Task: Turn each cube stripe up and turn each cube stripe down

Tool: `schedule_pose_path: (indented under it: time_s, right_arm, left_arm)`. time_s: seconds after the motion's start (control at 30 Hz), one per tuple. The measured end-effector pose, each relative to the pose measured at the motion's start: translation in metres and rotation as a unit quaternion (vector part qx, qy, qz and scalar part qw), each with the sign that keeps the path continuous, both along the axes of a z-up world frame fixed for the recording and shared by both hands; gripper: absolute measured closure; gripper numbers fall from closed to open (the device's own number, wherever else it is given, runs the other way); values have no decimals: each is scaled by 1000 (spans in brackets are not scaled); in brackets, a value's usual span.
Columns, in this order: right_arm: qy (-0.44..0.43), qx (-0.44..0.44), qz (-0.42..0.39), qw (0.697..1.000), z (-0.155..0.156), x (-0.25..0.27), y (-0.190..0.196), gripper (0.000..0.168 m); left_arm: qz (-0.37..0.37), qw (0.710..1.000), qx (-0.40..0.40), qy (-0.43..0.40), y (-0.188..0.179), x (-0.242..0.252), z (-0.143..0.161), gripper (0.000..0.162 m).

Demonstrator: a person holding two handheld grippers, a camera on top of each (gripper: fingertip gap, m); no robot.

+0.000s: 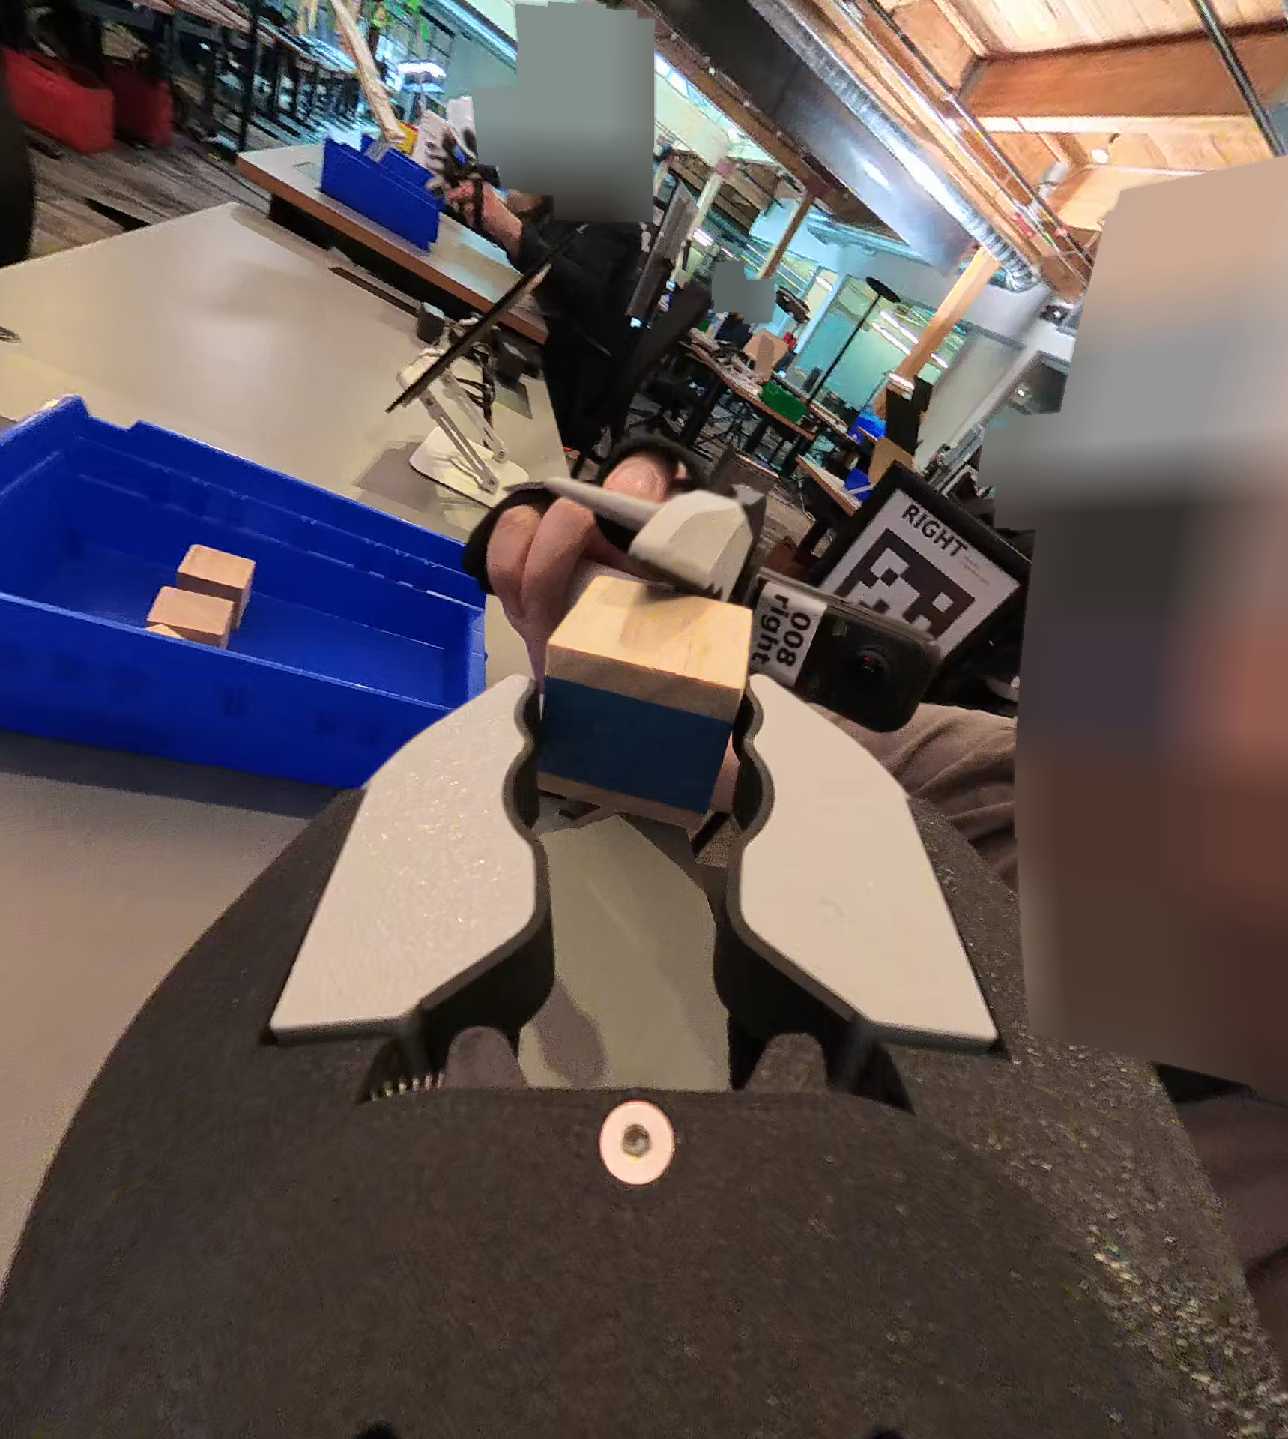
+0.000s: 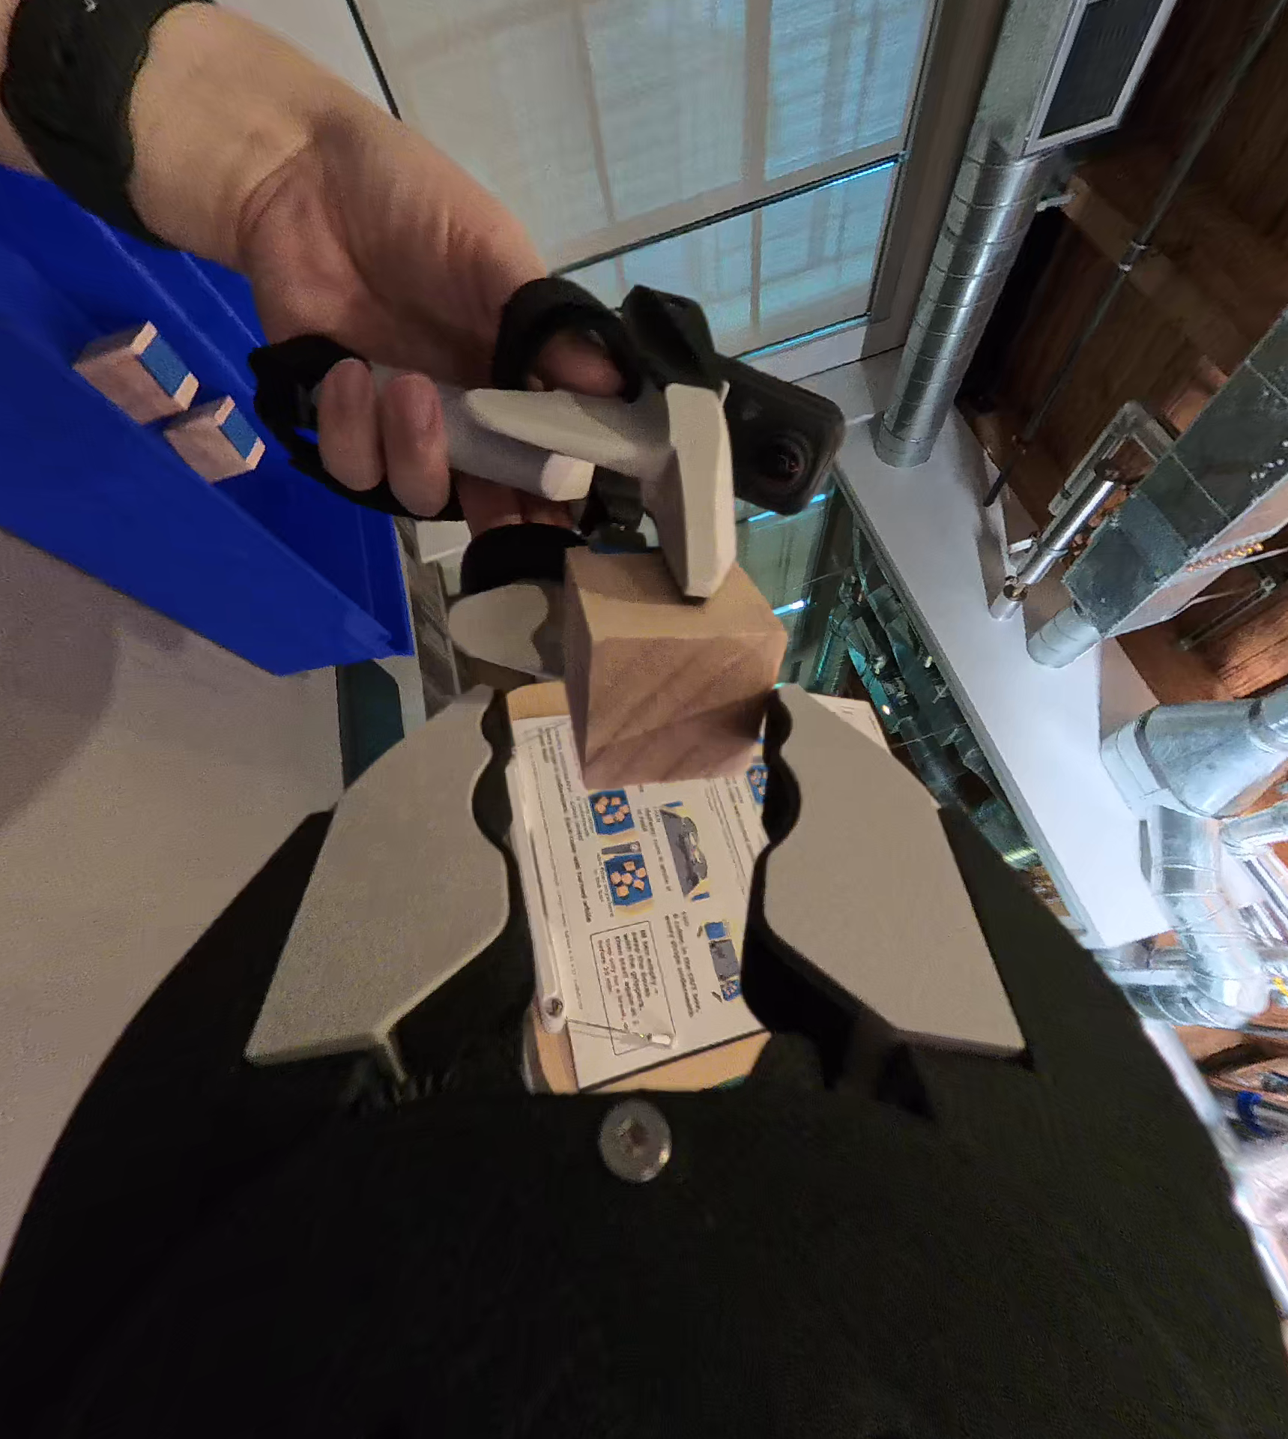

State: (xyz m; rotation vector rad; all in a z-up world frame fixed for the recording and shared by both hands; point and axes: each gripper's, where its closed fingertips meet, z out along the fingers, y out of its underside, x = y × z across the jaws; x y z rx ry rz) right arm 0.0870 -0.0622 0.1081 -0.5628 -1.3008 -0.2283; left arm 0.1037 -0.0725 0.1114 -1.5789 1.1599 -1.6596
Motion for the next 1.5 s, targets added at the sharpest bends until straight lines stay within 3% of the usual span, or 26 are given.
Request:
schedule_pose_path:
  time_s: [0.1,0.23,0.3,0.4,0.43,0.5,0.67,0.77,1.0,1.23,1.3,1.37,1.5]
  right_arm:
    - [5,3,-1,1000,2,1,-2,122]
    - [-21,-59,4,998,-6,0,0,124]
    - [-40,-112,2,993,-7,6,3,124]
    - [-79,-258,-111,957,-13,60,36,123]
    - [-92,-339,-157,923,-25,91,46,123]
    - [-113,-491,-249,827,-64,160,56,124]
    - [-171,-664,-443,578,-178,299,68,123]
    - [-188,-688,-474,517,-214,318,80,123]
    - [-247,-668,-530,460,-244,337,87,123]
    - [-227,-692,-506,462,-249,330,87,122]
    - [-224,-687,-508,468,-246,331,88,118]
    - [-217,-683,-508,479,-240,329,89,118]
    - [-195,-655,-504,528,-217,324,96,118]
  left_arm:
    - [-7,1000,16,10,-2,0,-6,115]
    - [-1,999,32,23,1,-3,-12,116]
    - [24,999,39,29,10,-5,-12,108]
    - [86,991,81,57,30,-16,-15,104]
    - [102,988,92,69,34,-22,-16,105]
    - [120,982,109,93,37,-31,-16,107]
    - [132,972,148,125,32,-44,-14,112]
    - [157,960,170,155,37,-55,-17,113]
    - [217,945,194,151,47,-89,0,116]
    - [303,920,223,112,57,-143,30,114]
    - [317,915,229,99,55,-157,36,103]
    - [339,905,238,103,56,-171,36,103]
    - [440,843,234,201,82,-219,14,103]
